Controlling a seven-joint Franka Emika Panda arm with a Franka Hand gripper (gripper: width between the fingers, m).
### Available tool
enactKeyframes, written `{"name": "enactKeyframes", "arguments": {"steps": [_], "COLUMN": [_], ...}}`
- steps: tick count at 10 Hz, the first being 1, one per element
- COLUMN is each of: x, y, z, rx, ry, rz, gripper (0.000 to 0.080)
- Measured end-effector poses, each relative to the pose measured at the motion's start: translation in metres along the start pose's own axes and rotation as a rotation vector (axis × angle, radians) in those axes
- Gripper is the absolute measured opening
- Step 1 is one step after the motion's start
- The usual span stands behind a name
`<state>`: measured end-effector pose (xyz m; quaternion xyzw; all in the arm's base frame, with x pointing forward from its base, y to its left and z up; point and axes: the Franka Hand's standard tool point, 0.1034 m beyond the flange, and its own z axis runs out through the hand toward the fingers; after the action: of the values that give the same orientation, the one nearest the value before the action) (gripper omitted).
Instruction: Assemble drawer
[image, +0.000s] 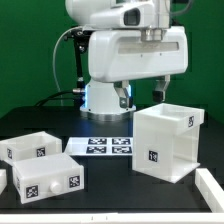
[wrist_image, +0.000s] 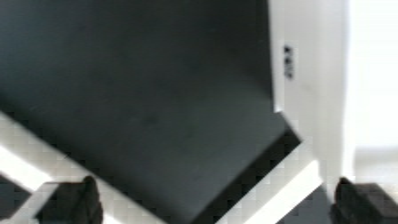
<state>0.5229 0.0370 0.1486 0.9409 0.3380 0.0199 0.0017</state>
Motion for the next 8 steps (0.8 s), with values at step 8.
{"name": "enactKeyframes", "arguments": {"steps": [8], "x": [-0.007], "y": [-0.028], "z": [0.032], "rx": [0.053], "ry": [-0.073], "rz": [0.042], "gripper": [0.0649]}}
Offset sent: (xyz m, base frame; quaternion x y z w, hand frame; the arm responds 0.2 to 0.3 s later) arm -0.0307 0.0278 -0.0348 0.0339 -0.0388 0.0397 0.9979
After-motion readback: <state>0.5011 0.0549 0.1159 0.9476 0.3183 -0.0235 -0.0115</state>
